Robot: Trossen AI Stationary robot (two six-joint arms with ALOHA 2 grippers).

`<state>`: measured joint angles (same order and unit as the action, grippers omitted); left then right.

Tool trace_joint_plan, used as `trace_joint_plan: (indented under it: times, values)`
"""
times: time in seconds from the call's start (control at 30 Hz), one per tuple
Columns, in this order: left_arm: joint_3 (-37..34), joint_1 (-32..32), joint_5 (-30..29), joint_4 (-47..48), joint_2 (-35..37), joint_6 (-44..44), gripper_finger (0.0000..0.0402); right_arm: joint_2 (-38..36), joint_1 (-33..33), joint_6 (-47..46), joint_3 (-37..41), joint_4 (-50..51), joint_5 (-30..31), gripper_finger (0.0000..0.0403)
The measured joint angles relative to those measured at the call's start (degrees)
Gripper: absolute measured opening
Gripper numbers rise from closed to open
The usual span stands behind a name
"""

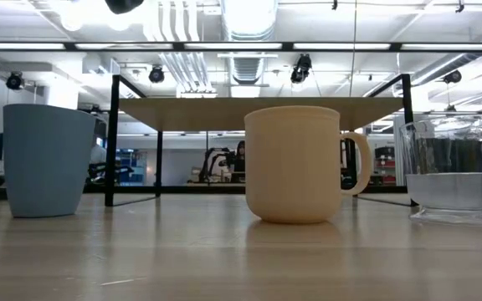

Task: Stack small to large cups/mugs on shelf
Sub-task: Put the transparent mug on the shelf

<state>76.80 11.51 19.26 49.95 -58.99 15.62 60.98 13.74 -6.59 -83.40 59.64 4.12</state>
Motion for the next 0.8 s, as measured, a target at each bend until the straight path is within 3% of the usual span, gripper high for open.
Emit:
trace_joint_plan:
  times: [0.33,0.53,0.8]
  values:
    - [-0.23,0.0,1.99,-3.91,-0.99,0.52,0.0081,2.07,0.0,0.76,0.0,-0.04,0.01,0.0068]
    - [0.06,0.0,6.89,-4.98,-1.51,3.43,0.0081,3.05,-0.02,1.04,0.0,0.17,0.22,0.0068]
    - [0.02,0.02,7.13,-4.01,-1.84,3.5,0.0096,2.38,-0.04,1.16,0.0,0.15,0.48,0.0068]
